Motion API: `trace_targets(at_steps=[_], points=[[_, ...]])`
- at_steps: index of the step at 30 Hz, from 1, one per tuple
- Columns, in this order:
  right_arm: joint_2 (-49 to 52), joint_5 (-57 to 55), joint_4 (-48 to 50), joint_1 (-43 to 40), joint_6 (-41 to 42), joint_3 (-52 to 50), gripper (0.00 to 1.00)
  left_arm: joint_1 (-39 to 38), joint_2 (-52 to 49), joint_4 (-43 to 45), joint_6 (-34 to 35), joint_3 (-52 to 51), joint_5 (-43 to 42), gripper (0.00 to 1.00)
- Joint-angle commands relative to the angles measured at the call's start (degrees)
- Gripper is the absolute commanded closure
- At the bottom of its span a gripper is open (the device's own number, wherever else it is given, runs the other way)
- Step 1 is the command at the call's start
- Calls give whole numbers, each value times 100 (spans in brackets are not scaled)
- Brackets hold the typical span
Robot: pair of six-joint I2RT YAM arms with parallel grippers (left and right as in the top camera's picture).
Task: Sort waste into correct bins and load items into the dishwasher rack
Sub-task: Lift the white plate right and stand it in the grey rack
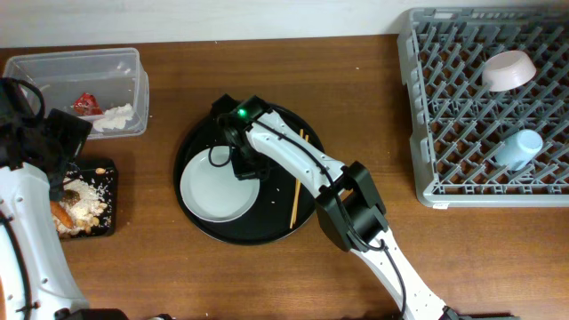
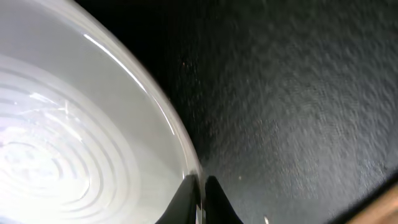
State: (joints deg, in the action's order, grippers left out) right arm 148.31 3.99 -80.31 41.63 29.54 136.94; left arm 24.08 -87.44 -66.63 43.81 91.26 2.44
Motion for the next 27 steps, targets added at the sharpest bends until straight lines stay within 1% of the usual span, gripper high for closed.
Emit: trace_targets(at_steps=[1,3,6,8,9,12,15,16,18,19,21,23,27], points=[[15,-323,-527,-175,-33,780,96,11,-7,-7,50,-17,83,1],[-11,-341,-964,-422,-81,1412,96,11,-7,-7,50,-17,83,1],[-20,-466,-1622,-885,-435,2520,96,11,-7,-7,50,-17,83,1],[-74,-535,-1705,-1193,-883,3018,96,11,-7,-7,50,-17,83,1],[-146,-549,-1705,-1346,-966,3141,96,9,-7,-7,50,-17,83,1],[-511,-994,-1700,-1899,-981,3300,96,9,-7,-7,50,-17,83,1],[-907,-2393,-1703,-2559,-984,3303,96,11,-7,-7,50,-17,83,1],[-1010,-3082,-1703,-2833,-981,3303,96,11,-7,-7,48,-17,83,1],[-1080,-3801,-1700,-3246,-979,3303,96,11,-7,-7,48,-17,83,1],[-1082,-3888,-1668,-3550,-977,3303,96,11,-7,-7,48,-17,83,1],[-1060,-3718,-1537,-3960,-979,3298,96,11,-9,-7,50,-17,83,1],[-966,-3705,-1231,-4470,-988,3296,96,9,-9,-7,50,-17,83,1],[-892,-3654,-437,-5062,-1333,3274,96,11,-9,-7,50,-17,83,1]])
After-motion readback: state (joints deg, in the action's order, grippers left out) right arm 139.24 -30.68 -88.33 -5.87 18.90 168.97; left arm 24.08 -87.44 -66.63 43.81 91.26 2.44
